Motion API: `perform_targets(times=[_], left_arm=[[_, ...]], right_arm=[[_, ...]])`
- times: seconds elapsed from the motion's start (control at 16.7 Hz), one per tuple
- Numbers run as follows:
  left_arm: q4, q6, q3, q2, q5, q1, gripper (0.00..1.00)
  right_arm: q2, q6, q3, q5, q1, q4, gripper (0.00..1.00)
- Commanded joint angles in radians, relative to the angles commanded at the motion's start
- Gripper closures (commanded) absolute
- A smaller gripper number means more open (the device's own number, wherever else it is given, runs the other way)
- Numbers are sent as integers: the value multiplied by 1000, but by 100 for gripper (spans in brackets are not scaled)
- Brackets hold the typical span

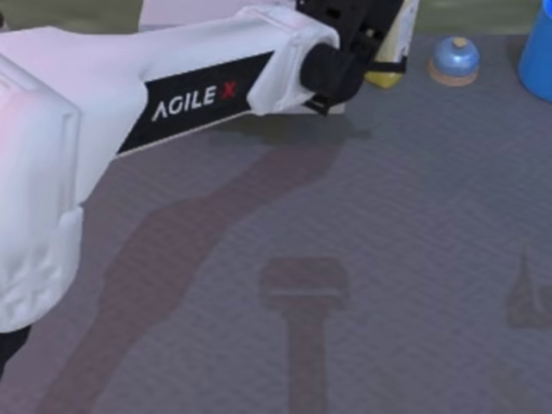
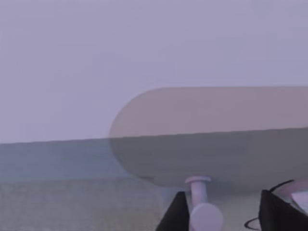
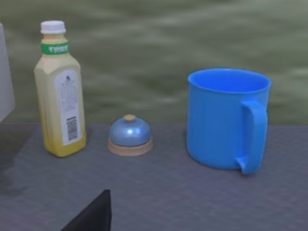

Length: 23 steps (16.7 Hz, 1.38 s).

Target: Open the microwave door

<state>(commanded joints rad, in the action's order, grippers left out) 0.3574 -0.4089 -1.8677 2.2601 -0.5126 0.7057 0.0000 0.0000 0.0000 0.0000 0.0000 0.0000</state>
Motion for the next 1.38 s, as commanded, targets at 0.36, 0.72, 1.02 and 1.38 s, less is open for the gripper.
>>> perform_targets(times=[0.36,0.72,1.02,1.38], left_arm=[[499,-105,-341,98,126,-43,100],[744,-161,-516,151,208,-73,100],[748,-161,-520,153,210,-73,100],[748,-161,-520,153,210,-73,100]], right_arm=[[0,0,0,0,0,0,0],[0,0,0,0,0,0,0],[0,0,0,0,0,0,0],[0,0,0,0,0,0,0]])
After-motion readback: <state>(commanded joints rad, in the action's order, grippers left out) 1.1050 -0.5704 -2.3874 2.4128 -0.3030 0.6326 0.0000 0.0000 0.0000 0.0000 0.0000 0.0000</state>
